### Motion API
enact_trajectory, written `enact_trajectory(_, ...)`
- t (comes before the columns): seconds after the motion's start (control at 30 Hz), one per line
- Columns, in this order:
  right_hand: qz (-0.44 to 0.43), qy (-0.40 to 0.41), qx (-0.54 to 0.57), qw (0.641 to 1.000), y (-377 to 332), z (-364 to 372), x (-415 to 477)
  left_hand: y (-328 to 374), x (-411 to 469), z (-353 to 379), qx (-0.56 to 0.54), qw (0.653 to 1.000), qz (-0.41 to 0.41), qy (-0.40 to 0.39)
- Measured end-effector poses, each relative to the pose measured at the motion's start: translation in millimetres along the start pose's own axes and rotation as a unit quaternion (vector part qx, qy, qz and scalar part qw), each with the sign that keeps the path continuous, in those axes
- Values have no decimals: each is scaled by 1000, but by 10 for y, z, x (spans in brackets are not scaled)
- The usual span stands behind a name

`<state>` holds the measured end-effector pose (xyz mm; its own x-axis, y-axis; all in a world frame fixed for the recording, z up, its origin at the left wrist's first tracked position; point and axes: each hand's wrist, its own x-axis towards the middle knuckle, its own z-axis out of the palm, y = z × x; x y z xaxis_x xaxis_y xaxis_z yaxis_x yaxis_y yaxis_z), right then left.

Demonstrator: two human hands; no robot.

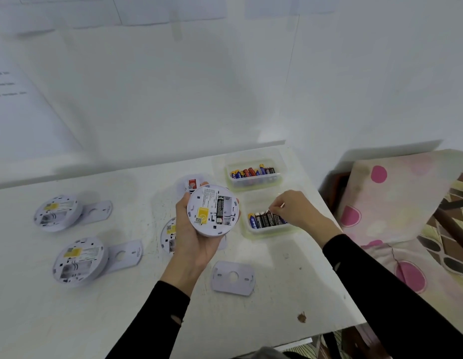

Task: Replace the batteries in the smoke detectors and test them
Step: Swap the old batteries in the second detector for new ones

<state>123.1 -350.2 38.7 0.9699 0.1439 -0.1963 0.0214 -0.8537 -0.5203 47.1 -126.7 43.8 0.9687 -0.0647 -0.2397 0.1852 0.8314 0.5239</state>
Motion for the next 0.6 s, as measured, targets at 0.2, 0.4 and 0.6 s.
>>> enact_trajectory(0.2,-112,145,152,971,-407,-140,-255,-13,-33,62,-1,1000,-9,-4)
enact_trajectory(0.4,-318,63,71,943,-808,-28,-638,-11,-59,151,26,999,-16,18)
enact_trajectory(0.6,-330,46,38,942,-824,26,-678,-19,-115,131,39,999,-19,20)
